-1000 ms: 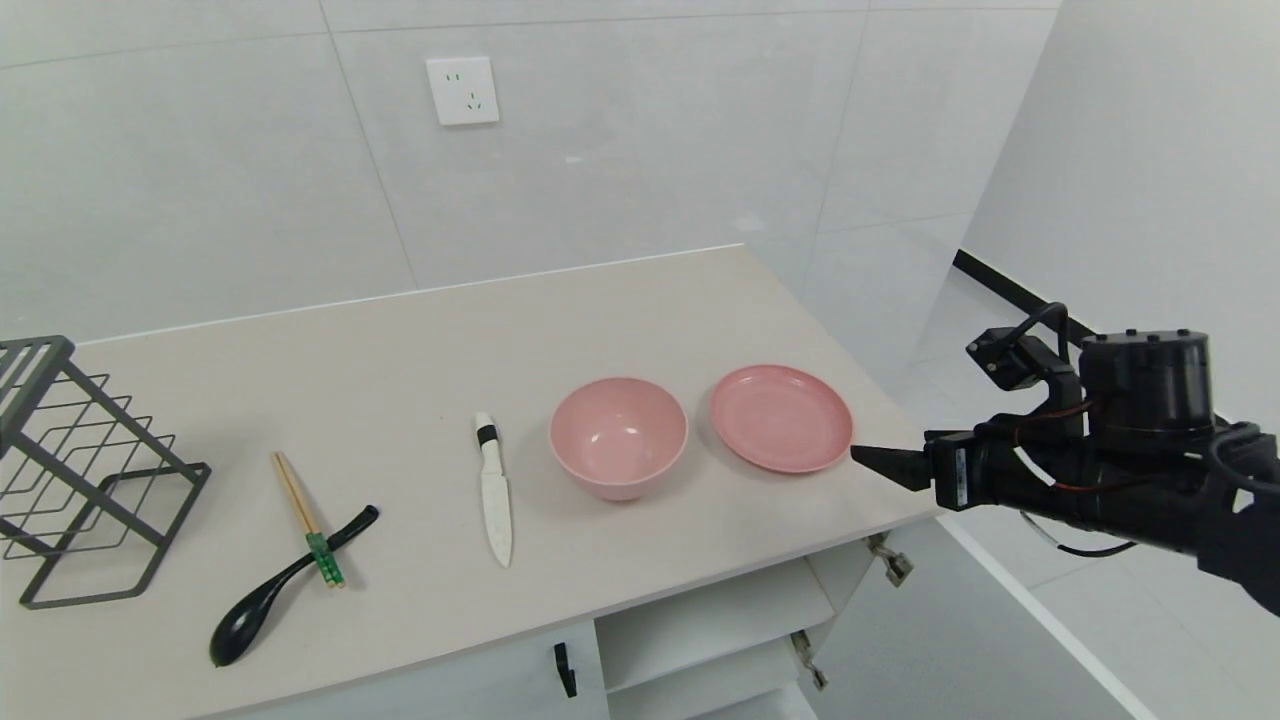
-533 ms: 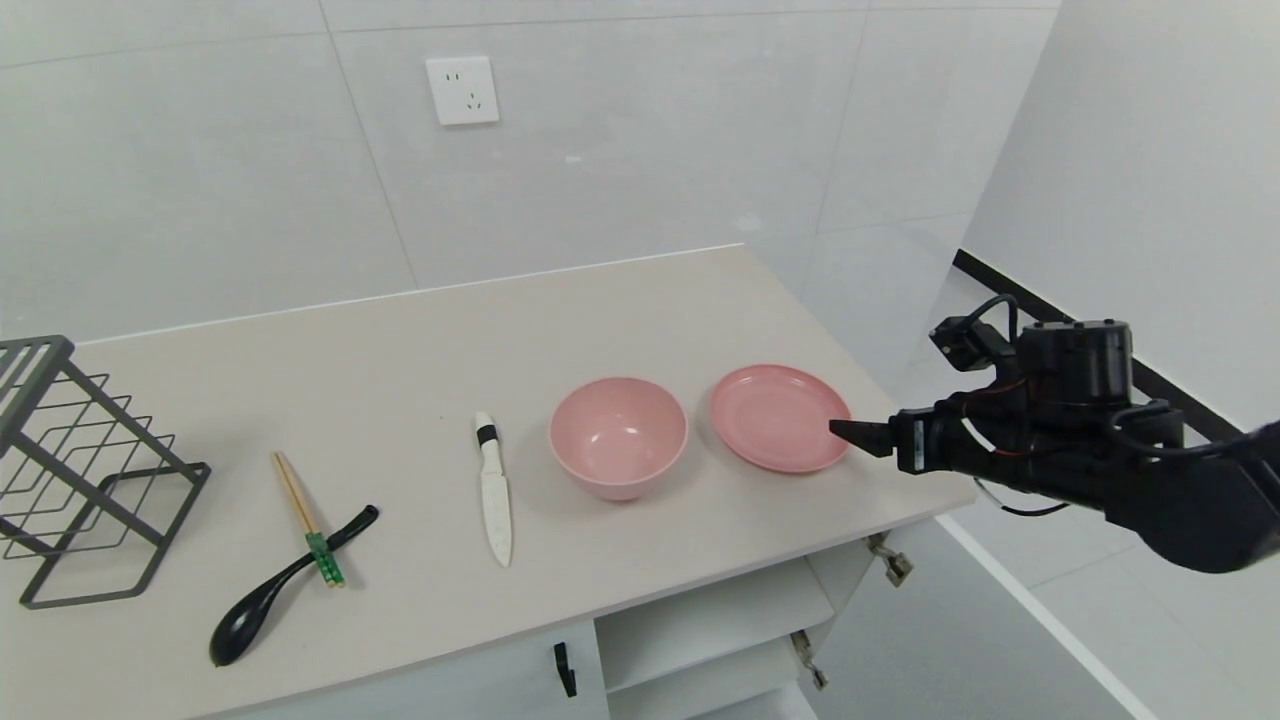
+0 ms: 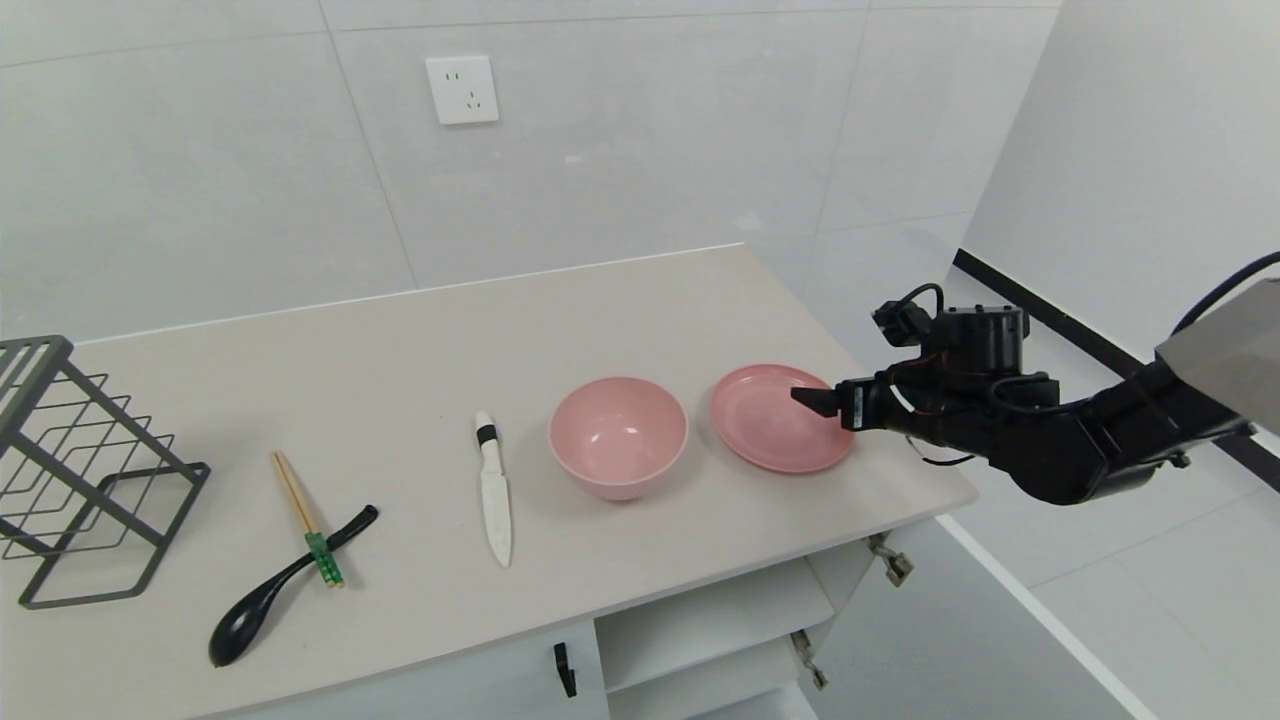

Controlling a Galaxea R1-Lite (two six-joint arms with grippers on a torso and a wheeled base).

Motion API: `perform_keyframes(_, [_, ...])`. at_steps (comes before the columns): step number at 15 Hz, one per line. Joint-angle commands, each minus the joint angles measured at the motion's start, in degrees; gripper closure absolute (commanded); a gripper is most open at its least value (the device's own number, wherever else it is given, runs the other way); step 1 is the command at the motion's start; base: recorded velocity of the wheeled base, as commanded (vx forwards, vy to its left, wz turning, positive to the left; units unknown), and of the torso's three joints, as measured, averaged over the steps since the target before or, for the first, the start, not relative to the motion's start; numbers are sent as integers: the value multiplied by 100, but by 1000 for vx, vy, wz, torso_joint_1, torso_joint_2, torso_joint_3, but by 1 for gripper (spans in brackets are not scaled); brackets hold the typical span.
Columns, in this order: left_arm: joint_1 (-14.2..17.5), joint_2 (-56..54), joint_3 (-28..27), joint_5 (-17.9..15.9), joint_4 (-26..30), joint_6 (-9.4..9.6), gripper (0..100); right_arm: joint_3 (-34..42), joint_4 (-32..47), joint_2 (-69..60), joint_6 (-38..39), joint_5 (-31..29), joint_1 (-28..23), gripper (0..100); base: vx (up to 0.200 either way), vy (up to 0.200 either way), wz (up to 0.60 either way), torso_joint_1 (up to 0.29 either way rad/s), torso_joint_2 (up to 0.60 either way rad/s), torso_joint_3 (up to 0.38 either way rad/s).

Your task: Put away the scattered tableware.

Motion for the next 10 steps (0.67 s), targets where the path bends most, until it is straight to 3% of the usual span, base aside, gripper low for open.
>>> perform_keyframes(1, [1, 7, 0, 1, 0, 0, 0, -20, 5, 177, -2, -15, -48, 0, 0, 0, 0, 0, 0, 0])
perform_keyframes(10, [1, 7, 0, 1, 0, 0, 0, -91, -48, 502, -2, -23, 110, 0, 0, 0, 0, 0, 0, 0])
